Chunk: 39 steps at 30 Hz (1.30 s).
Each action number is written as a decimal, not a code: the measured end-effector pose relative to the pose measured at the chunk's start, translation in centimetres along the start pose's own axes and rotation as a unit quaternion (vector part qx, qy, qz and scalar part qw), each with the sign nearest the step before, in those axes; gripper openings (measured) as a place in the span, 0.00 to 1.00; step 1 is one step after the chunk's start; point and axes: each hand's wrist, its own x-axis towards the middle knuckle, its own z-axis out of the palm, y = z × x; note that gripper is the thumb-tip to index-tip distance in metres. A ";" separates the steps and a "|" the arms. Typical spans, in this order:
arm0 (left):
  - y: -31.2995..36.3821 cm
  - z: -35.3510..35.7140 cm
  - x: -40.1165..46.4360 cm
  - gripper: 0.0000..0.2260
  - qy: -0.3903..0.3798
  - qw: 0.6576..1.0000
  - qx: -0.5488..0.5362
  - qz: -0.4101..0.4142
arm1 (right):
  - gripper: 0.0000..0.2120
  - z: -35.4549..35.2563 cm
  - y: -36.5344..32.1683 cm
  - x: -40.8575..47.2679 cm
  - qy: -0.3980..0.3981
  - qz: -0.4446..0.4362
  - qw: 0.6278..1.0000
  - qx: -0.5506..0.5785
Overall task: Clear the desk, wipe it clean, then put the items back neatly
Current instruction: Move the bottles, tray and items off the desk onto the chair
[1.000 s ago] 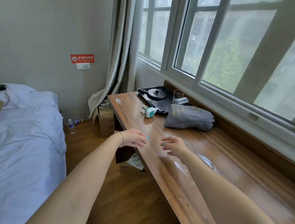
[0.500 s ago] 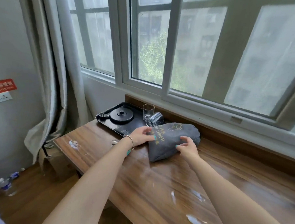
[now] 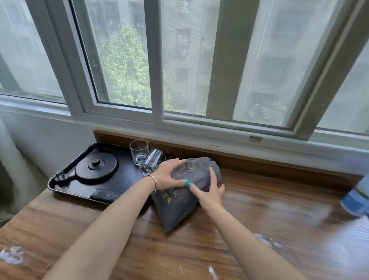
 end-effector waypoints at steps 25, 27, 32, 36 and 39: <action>-0.4 3.6 2.0 0.64 -0.042 0.972 -0.228 -0.047 | 0.61 0.4 3.1 0.2 0.022 -0.109 0.992 -0.051; 0.8 4.1 1.8 0.65 -0.031 0.969 -0.242 -0.037 | 0.62 -0.6 3.3 0.1 0.022 -0.120 0.991 -0.053; 4.6 5.5 2.0 0.64 -0.022 0.961 -0.277 0.001 | 0.62 -4.8 3.3 -1.2 0.026 -0.130 0.990 -0.045; 8.8 7.2 2.4 0.66 -0.032 0.958 -0.284 0.032 | 0.61 -9.4 3.8 -2.9 0.046 -0.136 0.988 -0.051; 12.1 8.8 2.9 0.64 -0.042 0.960 -0.272 0.050 | 0.61 -12.5 4.3 -4.4 0.071 -0.134 0.987 -0.050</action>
